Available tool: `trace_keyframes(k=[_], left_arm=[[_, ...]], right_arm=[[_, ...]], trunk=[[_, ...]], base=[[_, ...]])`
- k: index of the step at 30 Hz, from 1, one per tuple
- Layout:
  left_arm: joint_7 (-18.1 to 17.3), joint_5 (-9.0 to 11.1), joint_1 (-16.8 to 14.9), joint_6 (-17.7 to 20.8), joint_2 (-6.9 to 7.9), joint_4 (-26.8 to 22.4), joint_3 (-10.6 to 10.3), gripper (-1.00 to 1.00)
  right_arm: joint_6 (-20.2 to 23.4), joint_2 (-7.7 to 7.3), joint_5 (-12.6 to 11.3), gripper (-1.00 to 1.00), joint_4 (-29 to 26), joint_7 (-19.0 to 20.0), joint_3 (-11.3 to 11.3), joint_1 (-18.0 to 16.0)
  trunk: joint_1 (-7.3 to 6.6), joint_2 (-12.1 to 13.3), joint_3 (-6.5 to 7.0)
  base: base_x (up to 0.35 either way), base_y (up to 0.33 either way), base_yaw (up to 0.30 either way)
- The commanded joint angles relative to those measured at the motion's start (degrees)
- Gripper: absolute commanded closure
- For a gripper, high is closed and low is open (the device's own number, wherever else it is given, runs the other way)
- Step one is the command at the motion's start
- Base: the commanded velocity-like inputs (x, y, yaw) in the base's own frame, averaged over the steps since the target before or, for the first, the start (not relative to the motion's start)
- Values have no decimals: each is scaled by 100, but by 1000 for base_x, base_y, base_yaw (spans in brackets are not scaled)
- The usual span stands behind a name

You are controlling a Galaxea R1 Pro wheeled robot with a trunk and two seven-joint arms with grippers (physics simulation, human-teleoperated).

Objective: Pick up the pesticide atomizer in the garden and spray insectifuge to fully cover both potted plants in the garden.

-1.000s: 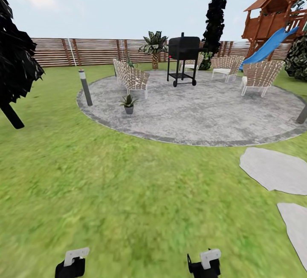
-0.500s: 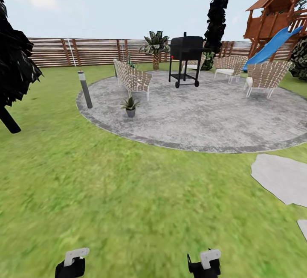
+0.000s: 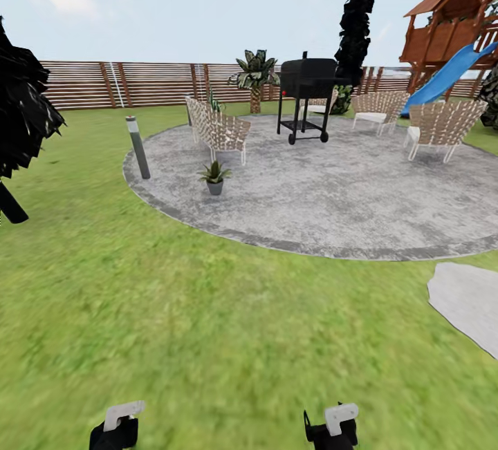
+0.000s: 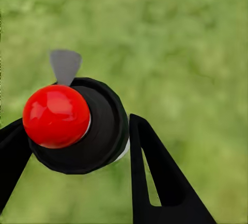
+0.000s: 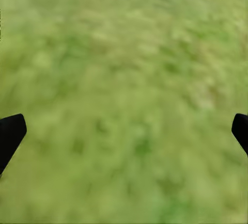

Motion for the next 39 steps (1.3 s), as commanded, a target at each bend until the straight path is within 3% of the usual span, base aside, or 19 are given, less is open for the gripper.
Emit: trace_keyframes(k=[1,16,39], left_arm=[[-12,17,-4,-16,-1,5,28,100],[-12,17,-4,-16,-1,5,28,100],[-11,17,-3,-16,-1,5,28,100]], right_arm=[[-3,0,27,-100,6,-60,40,-4],[-1,0,30,-100,6,-60,40,-4],[-3,0,32,-100,6,-60,40,-4]], trunk=[[2,-2,-5],[2,-2,-5],[2,-2,28]], base=[[336,90,81],[336,105,79],[313,193,49]])
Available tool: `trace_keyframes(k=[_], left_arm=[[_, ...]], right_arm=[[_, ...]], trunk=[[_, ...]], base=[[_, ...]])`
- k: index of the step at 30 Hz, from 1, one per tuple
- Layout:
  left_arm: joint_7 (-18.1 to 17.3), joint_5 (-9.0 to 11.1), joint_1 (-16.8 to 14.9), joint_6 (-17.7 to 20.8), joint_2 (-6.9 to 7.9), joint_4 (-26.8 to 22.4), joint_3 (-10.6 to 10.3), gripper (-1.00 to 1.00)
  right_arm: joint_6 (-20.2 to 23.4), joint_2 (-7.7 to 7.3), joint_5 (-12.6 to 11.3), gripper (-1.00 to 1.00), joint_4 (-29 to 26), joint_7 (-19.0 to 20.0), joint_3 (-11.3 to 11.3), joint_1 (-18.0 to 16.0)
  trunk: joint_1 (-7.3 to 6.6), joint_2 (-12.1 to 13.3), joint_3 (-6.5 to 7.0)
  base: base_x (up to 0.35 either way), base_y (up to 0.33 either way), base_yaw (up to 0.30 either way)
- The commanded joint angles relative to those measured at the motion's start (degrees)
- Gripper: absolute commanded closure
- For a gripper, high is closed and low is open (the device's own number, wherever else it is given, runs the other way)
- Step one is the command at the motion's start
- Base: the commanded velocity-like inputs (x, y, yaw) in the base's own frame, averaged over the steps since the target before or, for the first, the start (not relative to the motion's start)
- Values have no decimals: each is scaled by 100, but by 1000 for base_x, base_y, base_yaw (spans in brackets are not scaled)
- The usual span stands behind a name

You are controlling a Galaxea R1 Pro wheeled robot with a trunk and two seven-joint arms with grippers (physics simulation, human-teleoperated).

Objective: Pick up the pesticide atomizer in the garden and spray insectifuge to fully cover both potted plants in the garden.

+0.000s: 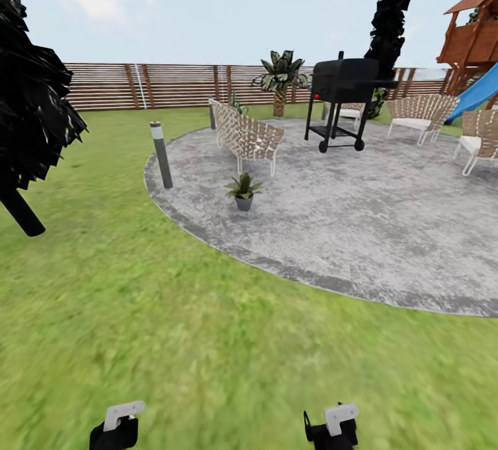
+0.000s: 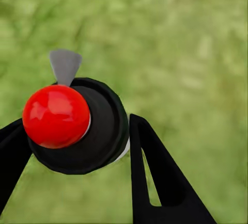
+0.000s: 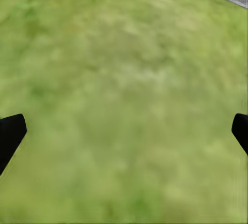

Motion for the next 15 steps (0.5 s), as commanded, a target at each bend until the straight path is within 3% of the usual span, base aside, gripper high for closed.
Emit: trace_keyframes(k=[1,15], left_arm=[[-11,19,-3,-15,-1,4,27,100],[-13,19,-3,-15,-1,4,27,100]], right_arm=[[-5,0,28,-100,7,-60,40,-4],[-5,0,30,-100,16,-60,40,-4]], trunk=[[2,-2,-5],[2,-2,-5]], base=[[289,223,1],[289,224,0]])
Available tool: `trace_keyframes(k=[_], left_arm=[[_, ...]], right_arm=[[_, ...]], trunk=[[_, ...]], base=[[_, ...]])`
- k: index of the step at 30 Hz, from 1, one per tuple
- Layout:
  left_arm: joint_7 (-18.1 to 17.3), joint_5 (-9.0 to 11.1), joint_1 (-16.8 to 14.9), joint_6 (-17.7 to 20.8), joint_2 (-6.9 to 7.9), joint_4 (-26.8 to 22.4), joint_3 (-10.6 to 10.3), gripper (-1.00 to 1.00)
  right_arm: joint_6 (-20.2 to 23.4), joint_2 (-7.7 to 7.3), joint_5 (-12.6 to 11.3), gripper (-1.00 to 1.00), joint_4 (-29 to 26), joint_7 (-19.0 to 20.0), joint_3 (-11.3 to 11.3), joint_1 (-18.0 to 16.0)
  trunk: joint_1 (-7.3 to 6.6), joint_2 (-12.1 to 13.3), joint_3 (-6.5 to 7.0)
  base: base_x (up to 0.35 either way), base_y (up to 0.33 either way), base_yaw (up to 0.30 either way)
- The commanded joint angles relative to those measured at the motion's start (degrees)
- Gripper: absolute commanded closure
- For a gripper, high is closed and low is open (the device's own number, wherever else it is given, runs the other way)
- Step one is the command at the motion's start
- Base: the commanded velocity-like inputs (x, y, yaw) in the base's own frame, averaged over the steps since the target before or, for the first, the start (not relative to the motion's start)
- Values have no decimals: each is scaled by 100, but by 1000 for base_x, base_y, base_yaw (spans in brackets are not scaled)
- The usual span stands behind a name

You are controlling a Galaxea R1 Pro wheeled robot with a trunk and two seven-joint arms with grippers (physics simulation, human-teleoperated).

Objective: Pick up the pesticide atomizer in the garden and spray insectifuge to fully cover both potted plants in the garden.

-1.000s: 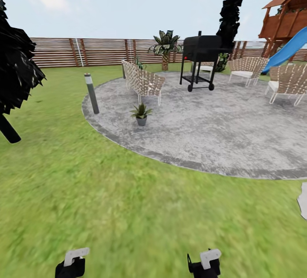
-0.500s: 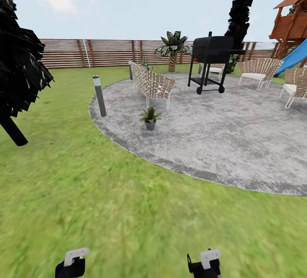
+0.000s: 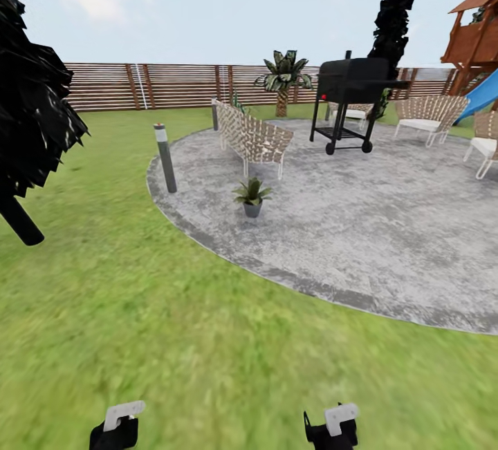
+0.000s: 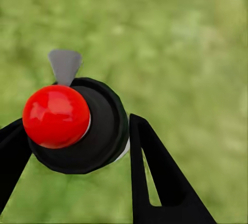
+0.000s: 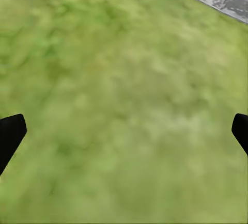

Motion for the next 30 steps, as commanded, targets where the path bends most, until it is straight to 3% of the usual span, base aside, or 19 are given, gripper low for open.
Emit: trace_keyframes(k=[1,30], left_arm=[[-13,19,-3,-15,-1,4,27,100],[-13,19,4,-15,-1,4,27,100]], right_arm=[[-5,0,28,-100,7,-60,40,-4],[-5,0,19,-100,-2,-60,40,-4]], trunk=[[2,-2,-5],[2,-2,-5]], base=[[289,218,0],[290,194,0]])
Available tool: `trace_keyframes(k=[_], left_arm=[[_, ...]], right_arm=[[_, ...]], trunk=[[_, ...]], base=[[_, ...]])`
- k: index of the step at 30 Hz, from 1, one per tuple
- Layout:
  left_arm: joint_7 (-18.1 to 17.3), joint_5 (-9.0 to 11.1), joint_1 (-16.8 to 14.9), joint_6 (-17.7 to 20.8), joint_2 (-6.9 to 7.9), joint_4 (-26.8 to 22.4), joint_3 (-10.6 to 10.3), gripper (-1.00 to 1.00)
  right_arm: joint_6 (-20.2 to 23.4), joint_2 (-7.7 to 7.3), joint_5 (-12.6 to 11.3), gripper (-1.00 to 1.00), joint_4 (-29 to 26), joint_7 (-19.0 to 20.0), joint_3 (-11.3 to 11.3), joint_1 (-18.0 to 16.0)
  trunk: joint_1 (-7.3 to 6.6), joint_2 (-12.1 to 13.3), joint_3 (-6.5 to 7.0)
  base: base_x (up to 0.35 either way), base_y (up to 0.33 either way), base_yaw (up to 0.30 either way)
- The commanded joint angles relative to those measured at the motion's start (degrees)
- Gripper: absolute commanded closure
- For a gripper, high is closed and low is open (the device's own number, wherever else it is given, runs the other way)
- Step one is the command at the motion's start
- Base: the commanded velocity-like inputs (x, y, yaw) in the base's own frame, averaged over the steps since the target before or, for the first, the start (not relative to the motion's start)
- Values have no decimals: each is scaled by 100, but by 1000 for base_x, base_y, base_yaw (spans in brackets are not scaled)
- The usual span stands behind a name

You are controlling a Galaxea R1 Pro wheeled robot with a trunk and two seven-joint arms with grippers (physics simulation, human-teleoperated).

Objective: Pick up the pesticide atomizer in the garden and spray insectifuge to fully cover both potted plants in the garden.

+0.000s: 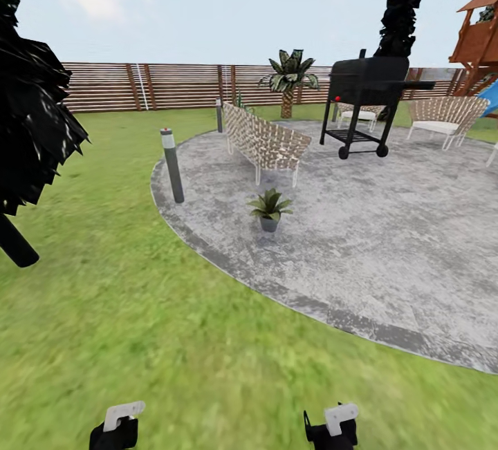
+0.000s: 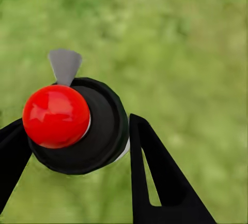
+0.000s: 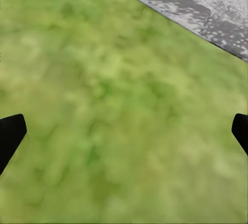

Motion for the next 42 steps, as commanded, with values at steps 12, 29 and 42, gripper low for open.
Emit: trace_keyframes(k=[12,29,42], left_arm=[[-13,14,52,-15,-1,-1,27,100],[-13,10,60,-18,-1,-4,27,100],[-13,10,60,-22,-1,-4,27,100]], right_arm=[[-4,0,29,-100,7,-60,40,-4],[-4,0,29,-100,7,-60,40,-4],[-4,0,29,-100,7,-60,40,-4]], trunk=[[2,-2,-5],[2,-2,-5],[2,-2,-5]], base=[[297,176,0],[314,133,0],[323,114,-2]])
